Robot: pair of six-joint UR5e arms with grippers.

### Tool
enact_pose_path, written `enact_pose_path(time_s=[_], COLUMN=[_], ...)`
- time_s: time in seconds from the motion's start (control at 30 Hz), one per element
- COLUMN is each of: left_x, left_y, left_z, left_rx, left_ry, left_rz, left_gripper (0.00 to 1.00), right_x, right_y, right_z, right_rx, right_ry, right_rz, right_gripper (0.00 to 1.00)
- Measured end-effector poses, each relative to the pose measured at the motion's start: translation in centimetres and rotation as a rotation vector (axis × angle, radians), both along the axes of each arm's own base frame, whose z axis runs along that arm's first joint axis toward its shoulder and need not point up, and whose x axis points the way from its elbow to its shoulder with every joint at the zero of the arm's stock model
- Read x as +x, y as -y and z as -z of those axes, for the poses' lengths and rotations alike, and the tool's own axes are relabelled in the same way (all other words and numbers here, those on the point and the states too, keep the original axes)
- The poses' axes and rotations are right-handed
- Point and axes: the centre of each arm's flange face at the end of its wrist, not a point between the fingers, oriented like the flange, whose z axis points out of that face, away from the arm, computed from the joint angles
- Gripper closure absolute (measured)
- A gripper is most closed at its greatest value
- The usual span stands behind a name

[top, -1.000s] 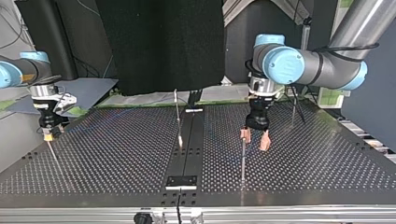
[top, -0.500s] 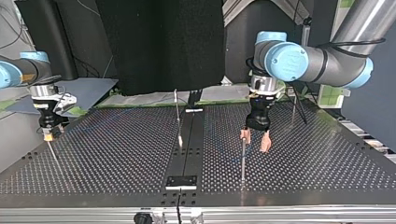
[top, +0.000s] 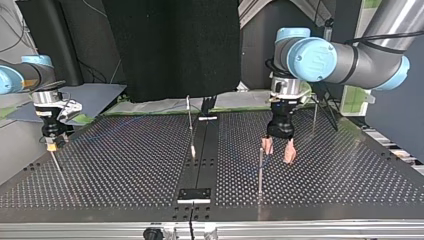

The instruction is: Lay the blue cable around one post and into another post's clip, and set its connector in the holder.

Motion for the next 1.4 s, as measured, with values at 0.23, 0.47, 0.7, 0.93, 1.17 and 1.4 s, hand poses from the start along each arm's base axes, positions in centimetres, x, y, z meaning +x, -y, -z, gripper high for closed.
enact_pose_path(time_s=[0.23, 0.47, 0.7, 0.93, 1.17, 1.4], left_x=[-2.2, -5.0, -6.7, -6.8, -5.8, -3.9], left_y=[0.6, 0.9, 0.7, 0.7, 0.6, 1.2], left_z=[-1.1, -1.7, -1.6, -4.0, -5.5, -5.2], left_rx=[0.069, 0.053, 0.034, 0.074, 0.147, 0.227], left_ry=[-0.009, 0.044, 0.076, 0.111, 0.088, 0.029], left_rz=[0.021, 0.076, 0.103, 0.099, 0.05, 0.021], left_gripper=[0.02, 0.02, 0.02, 0.02, 0.02, 0.02], right_x=[0.0, 0.0, 0.0, -0.3, -0.4, -0.4], right_y=[0.0, 0.0, 0.0, 0.0, 0.0, 0.0], right_z=[0.0, 0.0, 0.0, 0.0, 0.0, 0.1], right_rx=[0.001, 0.003, 0.004, 0.004, 0.006, 0.01], right_ry=[0.0, 0.0, 0.0, 0.001, 0.0, 0.0], right_rz=[0.0, 0.0, 0.001, 0.005, 0.006, 0.006], right_gripper=[0.0, 0.0, 0.0, 0.0, 0.0, 0.0])
